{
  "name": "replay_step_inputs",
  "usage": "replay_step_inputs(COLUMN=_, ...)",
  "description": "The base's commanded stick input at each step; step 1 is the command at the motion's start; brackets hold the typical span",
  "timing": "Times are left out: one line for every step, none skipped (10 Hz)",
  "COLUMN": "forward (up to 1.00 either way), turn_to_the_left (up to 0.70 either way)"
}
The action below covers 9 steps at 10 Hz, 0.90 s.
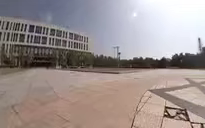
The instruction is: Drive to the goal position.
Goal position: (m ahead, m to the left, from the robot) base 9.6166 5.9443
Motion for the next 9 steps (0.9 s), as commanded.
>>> replay_step_inputs(forward=0.61, turn_to_the_left=0.00)
replay_step_inputs(forward=0.61, turn_to_the_left=0.00)
replay_step_inputs(forward=0.61, turn_to_the_left=0.00)
replay_step_inputs(forward=0.60, turn_to_the_left=0.00)
replay_step_inputs(forward=0.60, turn_to_the_left=0.00)
replay_step_inputs(forward=0.61, turn_to_the_left=0.00)
replay_step_inputs(forward=0.60, turn_to_the_left=0.00)
replay_step_inputs(forward=0.61, turn_to_the_left=0.00)
replay_step_inputs(forward=0.61, turn_to_the_left=0.00)
